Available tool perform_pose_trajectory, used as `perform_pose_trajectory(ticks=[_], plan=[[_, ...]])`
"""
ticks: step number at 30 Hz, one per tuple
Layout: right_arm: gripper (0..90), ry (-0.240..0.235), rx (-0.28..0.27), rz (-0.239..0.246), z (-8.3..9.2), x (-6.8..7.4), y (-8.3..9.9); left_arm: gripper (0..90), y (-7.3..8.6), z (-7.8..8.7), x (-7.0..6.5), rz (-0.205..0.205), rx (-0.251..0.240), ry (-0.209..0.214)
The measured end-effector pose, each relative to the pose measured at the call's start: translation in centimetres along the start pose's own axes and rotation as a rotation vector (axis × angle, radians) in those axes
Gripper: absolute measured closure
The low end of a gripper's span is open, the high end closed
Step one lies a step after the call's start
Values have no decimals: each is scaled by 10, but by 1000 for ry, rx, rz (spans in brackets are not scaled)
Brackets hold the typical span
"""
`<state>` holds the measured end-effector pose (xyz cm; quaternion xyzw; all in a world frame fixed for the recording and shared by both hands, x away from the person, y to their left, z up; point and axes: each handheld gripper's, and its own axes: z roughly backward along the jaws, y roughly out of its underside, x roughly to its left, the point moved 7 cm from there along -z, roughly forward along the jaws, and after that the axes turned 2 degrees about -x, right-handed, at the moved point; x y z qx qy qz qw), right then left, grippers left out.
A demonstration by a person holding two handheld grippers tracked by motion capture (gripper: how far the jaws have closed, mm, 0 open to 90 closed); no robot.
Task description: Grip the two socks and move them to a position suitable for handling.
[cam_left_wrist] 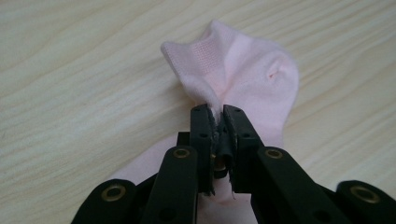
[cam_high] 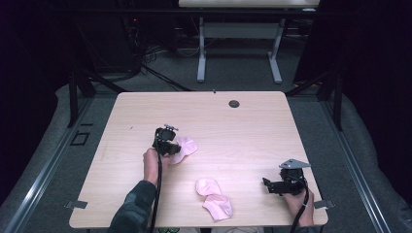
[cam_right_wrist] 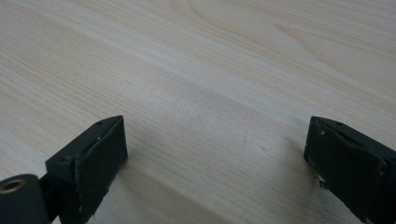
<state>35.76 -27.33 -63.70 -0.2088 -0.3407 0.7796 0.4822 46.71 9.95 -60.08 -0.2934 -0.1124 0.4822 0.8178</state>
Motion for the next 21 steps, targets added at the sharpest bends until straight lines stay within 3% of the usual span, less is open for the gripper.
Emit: perform_pose_trajectory(ticks=[5, 10, 16, 21], plan=[[54, 0, -1, -2, 0, 0, 0, 826, -17, 20, -30, -39, -60, 86], [56, -4, 0, -1, 0, 0, 0, 824, -28, 28, -64, -123, -74, 138], [57, -1, 0, 0, 0, 0, 0, 824, -15, 5, -89, -188, 2, 178], [58, -2, 0, 0, 0, 0, 0, 821, -1, -19, -96, -213, 61, 213]])
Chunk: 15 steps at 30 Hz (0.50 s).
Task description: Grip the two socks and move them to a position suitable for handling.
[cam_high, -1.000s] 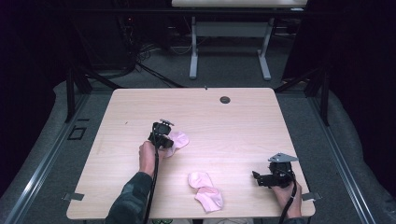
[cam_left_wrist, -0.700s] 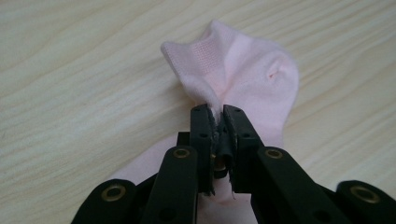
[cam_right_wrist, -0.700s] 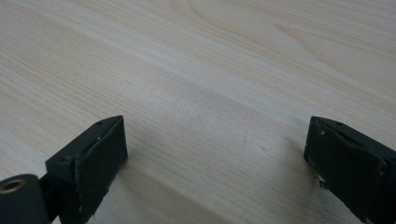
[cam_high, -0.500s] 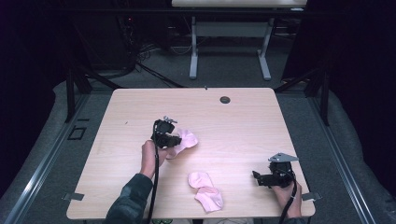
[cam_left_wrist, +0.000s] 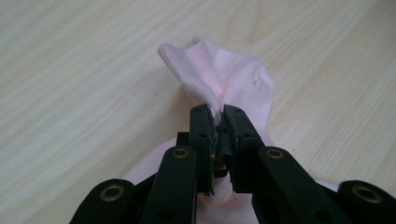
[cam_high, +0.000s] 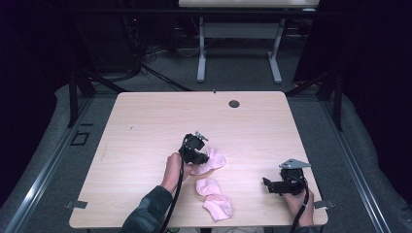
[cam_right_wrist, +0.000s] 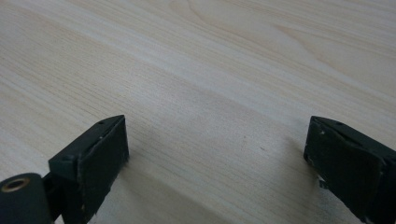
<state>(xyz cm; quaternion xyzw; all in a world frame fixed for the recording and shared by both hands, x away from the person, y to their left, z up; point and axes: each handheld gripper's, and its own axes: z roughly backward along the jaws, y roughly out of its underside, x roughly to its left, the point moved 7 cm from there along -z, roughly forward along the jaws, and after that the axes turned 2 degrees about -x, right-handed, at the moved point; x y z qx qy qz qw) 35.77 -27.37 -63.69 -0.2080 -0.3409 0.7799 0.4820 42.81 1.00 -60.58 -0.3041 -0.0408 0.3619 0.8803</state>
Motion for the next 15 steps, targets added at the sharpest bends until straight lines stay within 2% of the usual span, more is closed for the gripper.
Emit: perform_pose_trajectory(ticks=[5, 6, 8, 9, 12, 15], plan=[[59, -1, 0, 0, 0, 0, 0, 799, 1, -14, -1, -21, 16, 25], [60, -3, 0, 1, 0, 0, 0, 758, 0, -14, -2, -25, 6, 37], [60, -4, -3, -3, 0, 0, 0, 574, 0, -12, -1, -23, -1, 38], [61, -4, -3, -3, 0, 0, 0, 473, -1, -8, -1, -18, -22, 45], [55, 3, -2, -6, 0, 1, 0, 306, -1, 14, 1, -20, -77, 30], [40, -15, -4, -25, 1, 2, 0, 218, 4, 33, 3, -16, -94, 1]])
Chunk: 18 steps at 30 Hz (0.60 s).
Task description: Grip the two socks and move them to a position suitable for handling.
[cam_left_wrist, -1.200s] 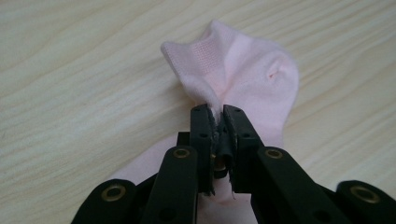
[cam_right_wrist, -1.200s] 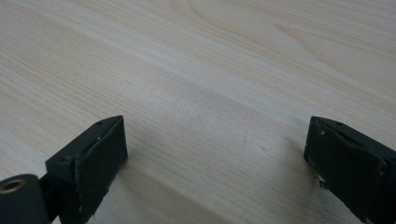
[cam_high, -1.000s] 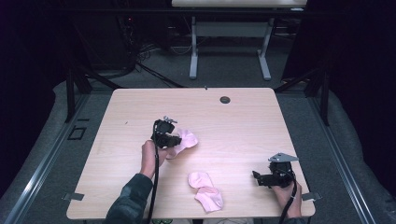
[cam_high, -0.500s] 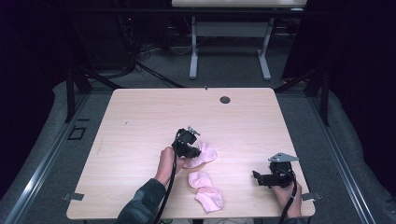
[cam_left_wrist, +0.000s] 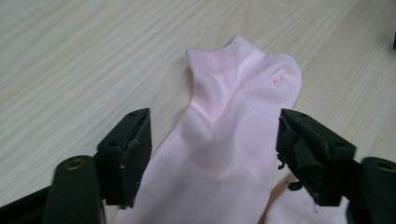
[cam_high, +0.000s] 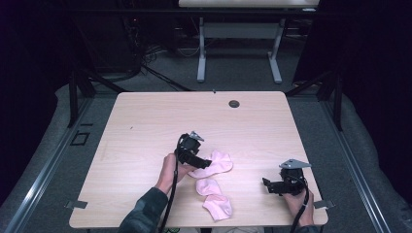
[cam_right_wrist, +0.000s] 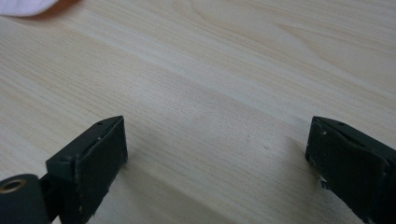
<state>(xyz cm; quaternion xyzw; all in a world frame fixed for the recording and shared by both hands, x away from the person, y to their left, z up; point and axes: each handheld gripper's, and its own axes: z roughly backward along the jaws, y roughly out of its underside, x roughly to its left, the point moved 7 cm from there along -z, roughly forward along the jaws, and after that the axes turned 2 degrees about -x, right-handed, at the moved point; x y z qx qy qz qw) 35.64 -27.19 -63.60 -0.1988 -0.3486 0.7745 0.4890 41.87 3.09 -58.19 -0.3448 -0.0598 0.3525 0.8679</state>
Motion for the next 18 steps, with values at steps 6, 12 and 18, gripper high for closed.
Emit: perform_pose_trajectory(ticks=[6, 12, 18], plan=[[32, -118, -16, -123, 16, 17, -2, 203, 20, 29, -4, 22, 8, -32], [13, -173, 32, -64, 32, 58, -9, 150, 40, 37, -13, 65, 46, -17], [0, -231, 53, -32, 41, 94, -14, 137, 57, 35, -19, 108, 61, -3]])
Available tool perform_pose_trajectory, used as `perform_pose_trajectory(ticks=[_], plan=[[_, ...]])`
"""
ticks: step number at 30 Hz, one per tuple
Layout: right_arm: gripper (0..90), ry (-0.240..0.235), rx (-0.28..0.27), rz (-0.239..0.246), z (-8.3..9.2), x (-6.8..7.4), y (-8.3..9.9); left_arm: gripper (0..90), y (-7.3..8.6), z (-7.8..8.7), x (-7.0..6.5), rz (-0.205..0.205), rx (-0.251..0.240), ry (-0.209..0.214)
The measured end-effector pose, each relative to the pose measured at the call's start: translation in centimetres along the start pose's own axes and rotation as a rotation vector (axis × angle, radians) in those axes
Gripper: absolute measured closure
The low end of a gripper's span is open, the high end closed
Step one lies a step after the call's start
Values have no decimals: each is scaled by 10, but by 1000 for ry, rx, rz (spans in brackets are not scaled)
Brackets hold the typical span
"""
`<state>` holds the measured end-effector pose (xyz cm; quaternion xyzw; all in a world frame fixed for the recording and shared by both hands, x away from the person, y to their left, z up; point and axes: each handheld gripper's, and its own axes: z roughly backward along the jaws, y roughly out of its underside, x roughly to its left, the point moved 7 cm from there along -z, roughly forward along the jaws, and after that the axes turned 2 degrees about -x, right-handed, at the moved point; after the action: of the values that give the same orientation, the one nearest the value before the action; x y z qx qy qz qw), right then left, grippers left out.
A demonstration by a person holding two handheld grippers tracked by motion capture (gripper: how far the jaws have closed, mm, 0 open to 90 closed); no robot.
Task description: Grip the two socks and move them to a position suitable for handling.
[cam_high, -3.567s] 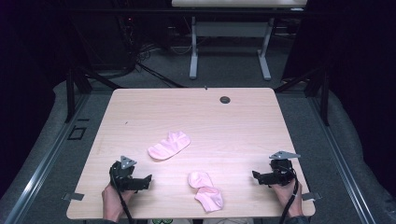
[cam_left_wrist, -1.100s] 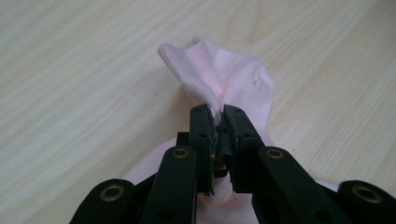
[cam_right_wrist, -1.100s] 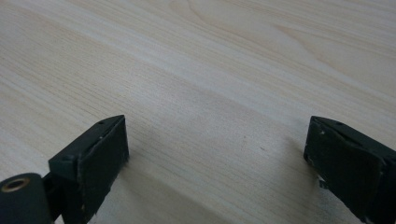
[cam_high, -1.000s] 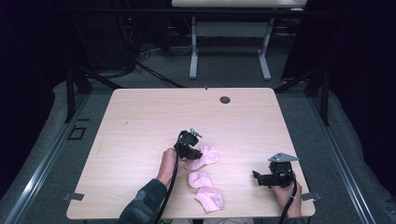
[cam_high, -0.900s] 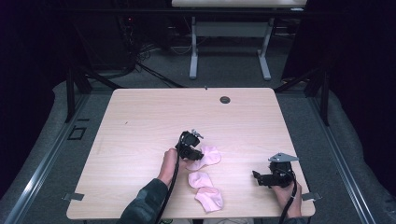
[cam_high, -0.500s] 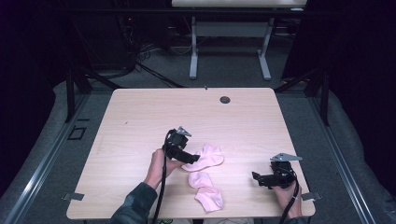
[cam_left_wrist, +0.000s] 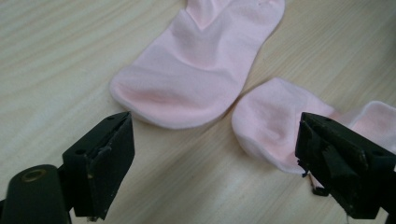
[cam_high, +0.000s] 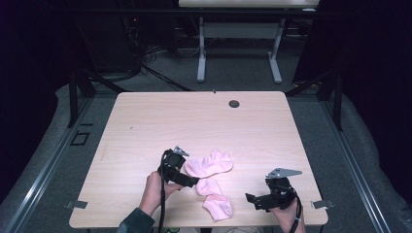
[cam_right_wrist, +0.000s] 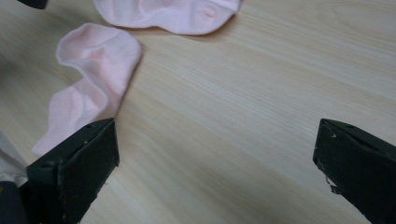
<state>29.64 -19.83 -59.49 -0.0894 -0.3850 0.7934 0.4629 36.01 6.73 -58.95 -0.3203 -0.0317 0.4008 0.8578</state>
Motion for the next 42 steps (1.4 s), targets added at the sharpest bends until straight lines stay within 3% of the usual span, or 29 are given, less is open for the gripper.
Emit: perform_pose_trajectory(ticks=[4, 9, 11, 17, 21, 26, 31, 35, 42], plan=[[14, -13, 43, 32, -5, 20, 3, 211, 10, -6, -6, 35, 4, 38], [125, -52, 68, 30, -16, 38, 8, 280, 12, -13, -12, 56, 7, 63], [158, -75, 97, 35, -20, 45, 11, 317, 12, -15, -14, 45, 17, 67], [332, -117, 98, 34, -27, 60, 13, 430, 9, -20, -20, 41, 34, 86], [467, -126, 128, 35, -34, 63, 14, 526, 9, -23, -21, 42, 50, 108], [625, -129, 136, 39, -38, 67, 16, 709, 10, -27, -24, 40, 61, 120], [786, -127, 146, 40, -41, 68, 19, 875, 11, -30, -27, 1, 72, 121], [857, -128, 149, 33, -41, 67, 19, 888, 9, -33, -27, -2, 67, 133], [872, -96, 131, 30, -33, 56, 16, 892, 0, -25, -29, -10, 26, 136]])
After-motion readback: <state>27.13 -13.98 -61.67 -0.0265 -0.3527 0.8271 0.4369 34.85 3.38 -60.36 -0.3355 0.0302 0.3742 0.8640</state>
